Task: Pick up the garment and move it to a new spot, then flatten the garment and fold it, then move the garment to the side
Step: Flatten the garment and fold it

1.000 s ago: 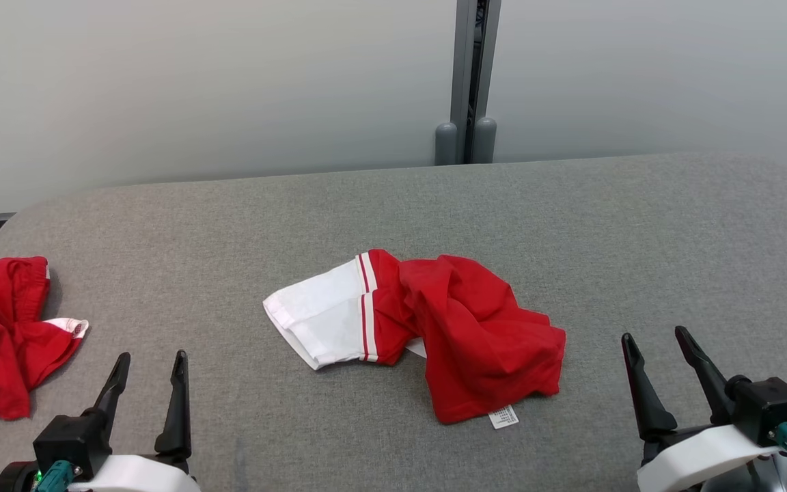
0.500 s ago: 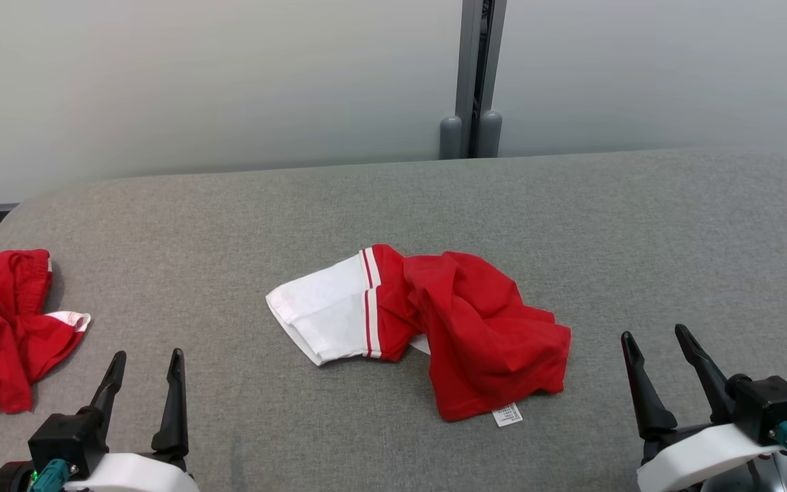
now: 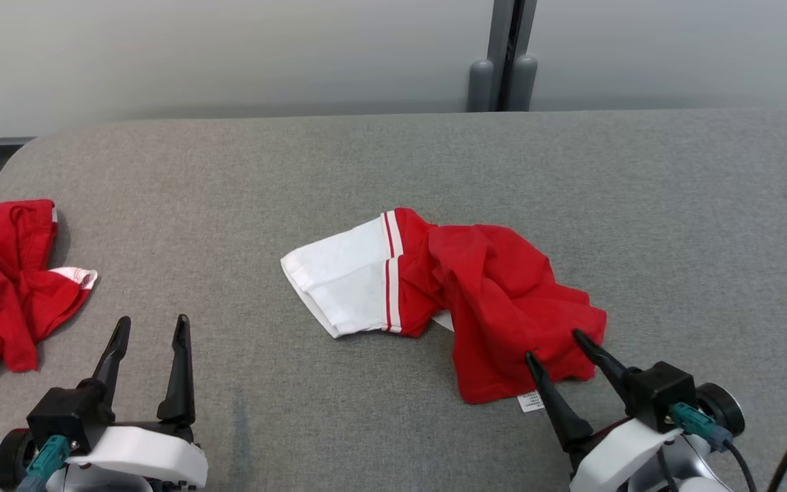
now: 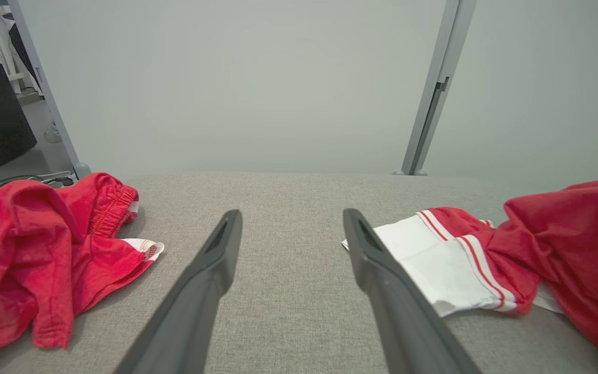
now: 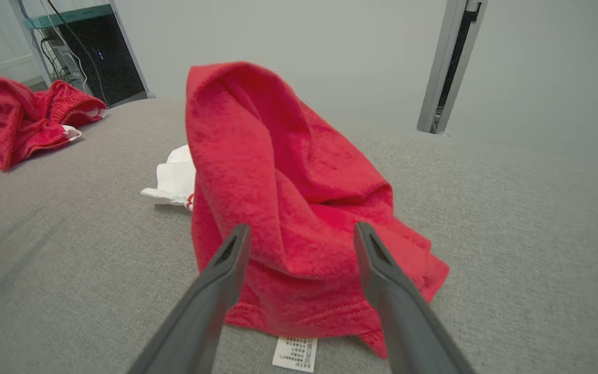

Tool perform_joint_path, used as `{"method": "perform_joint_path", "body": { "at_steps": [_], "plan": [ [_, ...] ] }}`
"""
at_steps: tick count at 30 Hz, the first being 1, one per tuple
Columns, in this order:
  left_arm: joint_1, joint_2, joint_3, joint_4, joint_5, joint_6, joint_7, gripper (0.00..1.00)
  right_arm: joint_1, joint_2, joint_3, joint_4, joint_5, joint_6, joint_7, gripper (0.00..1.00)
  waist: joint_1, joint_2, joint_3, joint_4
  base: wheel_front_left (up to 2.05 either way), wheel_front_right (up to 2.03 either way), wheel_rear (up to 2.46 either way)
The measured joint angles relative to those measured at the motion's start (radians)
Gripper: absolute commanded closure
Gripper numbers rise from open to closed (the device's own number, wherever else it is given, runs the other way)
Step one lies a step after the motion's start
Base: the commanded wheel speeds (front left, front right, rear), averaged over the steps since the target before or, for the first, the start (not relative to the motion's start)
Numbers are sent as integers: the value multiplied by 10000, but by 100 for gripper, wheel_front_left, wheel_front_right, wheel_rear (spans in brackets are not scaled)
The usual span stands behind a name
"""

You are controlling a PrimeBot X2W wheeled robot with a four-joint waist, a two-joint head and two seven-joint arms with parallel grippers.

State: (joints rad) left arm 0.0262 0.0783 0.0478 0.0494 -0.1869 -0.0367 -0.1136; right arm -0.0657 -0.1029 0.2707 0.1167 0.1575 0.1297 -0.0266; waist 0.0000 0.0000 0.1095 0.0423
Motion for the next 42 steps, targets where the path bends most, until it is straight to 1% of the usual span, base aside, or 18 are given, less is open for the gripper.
{"method": "perform_joint_path", "body": {
  "at_steps": [6,7,8,9,12,17,22,27,30,35,38,42],
  "plan": [
    [-363,-46,-146,244,-94,27,-291,0,-609,-418,867,493,96,0,282,0,0,0,503,350,0,0,0],
    [-417,-54,-167,297,-111,27,-328,0,-712,-485,1011,558,219,0,374,31,0,0,576,397,0,0,0],
    [-465,-59,-182,345,-130,29,-376,0,-788,-545,1154,589,293,0,382,81,0,0,643,434,0,0,0],
    [-519,-61,-192,407,-157,31,-410,0,-851,-587,1256,589,389,0,382,100,0,0,699,464,0,0,0],
    [-568,-63,-207,518,-167,92,-502,0,-1013,-708,1402,451,748,0,240,100,0,0,817,483,0,0,0],
    [-731,-54,-226,598,-219,113,-629,0,-1133,-715,1131,-59,1131,0,-435,100,0,0,883,371,0,0,0],
    [-981,13,-324,554,-226,104,-639,0,-1329,-727,253,-337,951,0,-802,100,0,0,1092,293,0,0,0],
    [-1199,58,-403,462,-226,102,-640,0,-1594,-639,-796,-242,805,0,-940,100,0,0,1387,294,0,0,0],
    [-1366,65,-449,433,-242,100,-673,0,-1939,-633,-1277,29,777,0,-970,100,0,0,1598,308,0,0,0],
    [-1609,61,-535,389,-272,54,-773,0,-2744,-807,-1969,685,621,0,-1095,100,0,0,2024,382,0,0,0],
    [-1825,50,-612,395,-286,27,-834,0,-3395,-951,-2205,1237,612,0,-1208,100,0,0,2338,447,0,0,0],
    [-2111,25,-744,493,-343,12,-938,0,-4316,-1152,-2362,2282,644,0,-1315,100,0,0,2716,564,0,0,0]
  ]
}}
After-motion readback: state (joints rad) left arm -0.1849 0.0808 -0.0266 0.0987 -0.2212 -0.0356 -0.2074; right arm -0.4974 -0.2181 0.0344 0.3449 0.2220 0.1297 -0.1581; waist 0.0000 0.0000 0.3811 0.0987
